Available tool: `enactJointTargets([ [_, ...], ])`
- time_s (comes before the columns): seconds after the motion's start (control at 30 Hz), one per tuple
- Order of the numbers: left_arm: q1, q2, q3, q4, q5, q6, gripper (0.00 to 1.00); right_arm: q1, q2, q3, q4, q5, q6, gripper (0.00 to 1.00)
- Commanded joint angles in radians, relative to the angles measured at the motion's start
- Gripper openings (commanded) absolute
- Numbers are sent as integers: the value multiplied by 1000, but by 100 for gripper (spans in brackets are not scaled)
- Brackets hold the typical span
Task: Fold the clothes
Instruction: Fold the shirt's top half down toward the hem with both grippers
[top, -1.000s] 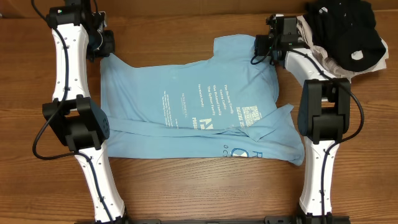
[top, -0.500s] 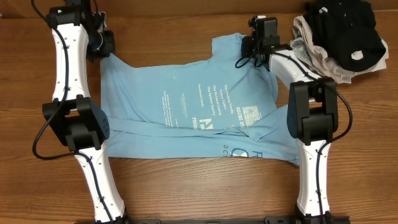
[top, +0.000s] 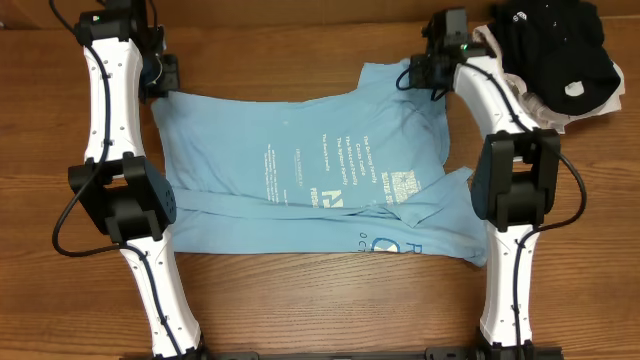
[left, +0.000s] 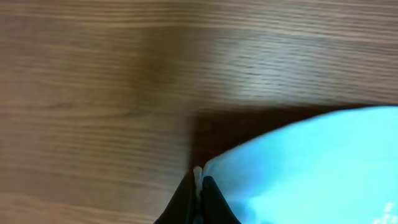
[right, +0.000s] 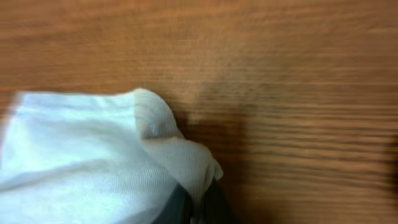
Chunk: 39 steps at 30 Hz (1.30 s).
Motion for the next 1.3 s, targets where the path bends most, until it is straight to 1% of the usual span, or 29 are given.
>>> enactJointTargets([
  [0.0, 8, -4, 24, -3, -67, -68, 4, -13, -89, 105, -78, -20, -3, 4],
  [0.17, 13, -5, 31, -21, -67, -77, 4, -29, -137, 163, -259, -104, -3, 4],
  [0.27, 13, -5, 31, -75, -67, -111, 4, -40, -151, 163, -381, -153, -3, 4],
  [0.4, 13, -5, 31, -136, -48, -113, 4, -61, -160, 163, -503, -202, -3, 4],
  [0.73, 13, -78, 31, -256, 13, -124, 4, -99, -278, 163, -683, -220, -3, 4],
  [0.87, 11, -109, 31, -314, 21, -130, 4, -99, -291, 162, -761, -220, -12, 4],
  [1.0, 11, -110, 27, -318, 32, -110, 4, -99, -291, 155, -831, -219, -19, 4],
  [1.1, 11, -111, -1, -318, 89, -90, 4, -101, -291, 155, -877, -211, -19, 4],
  [1.27, 3, -123, -118, -318, 79, -55, 4, -101, -291, 152, -914, -201, -19, 4],
])
